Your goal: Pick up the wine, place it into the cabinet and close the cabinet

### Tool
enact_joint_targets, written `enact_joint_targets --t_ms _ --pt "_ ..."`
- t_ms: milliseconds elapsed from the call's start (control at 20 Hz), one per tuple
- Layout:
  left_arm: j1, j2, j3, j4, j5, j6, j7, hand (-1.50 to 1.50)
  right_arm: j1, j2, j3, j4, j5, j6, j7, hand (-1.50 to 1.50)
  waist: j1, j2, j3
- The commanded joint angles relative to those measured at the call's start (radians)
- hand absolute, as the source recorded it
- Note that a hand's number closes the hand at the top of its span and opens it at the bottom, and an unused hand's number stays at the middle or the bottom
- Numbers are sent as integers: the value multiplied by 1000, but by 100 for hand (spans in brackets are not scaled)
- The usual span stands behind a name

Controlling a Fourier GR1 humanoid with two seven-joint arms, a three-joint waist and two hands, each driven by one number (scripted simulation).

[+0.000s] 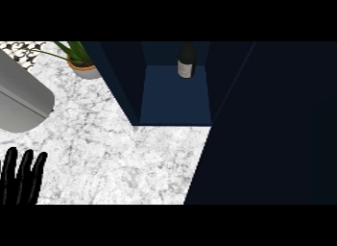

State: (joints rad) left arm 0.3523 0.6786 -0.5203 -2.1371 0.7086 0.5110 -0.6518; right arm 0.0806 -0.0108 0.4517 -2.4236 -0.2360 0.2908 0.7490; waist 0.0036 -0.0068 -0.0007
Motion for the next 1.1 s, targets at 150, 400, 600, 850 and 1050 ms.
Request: enact_joint_targets --t_ms 150,400,600,850,1050 --pt "86 83 199 -15 118 -112 25 -150 66 4 226 -152 82 -15 2 150 -5 -1 0" --pt "148 89 235 6 122 -202 -24 -150 -37 11 435 -126 199 -215 30 150 -3 -7 -2" --pt "155 153 379 22 219 -279 34 -150 -102 10 517 -87 276 -339 31 150 4 -6 -2" --pt "149 142 382 83 212 -347 27 -150 -230 9 552 -4 334 -461 19 150 8 -3 -3" --pt "121 161 422 41 254 -338 89 -150 -310 8 582 33 388 -535 6 150 5 -3 -3"
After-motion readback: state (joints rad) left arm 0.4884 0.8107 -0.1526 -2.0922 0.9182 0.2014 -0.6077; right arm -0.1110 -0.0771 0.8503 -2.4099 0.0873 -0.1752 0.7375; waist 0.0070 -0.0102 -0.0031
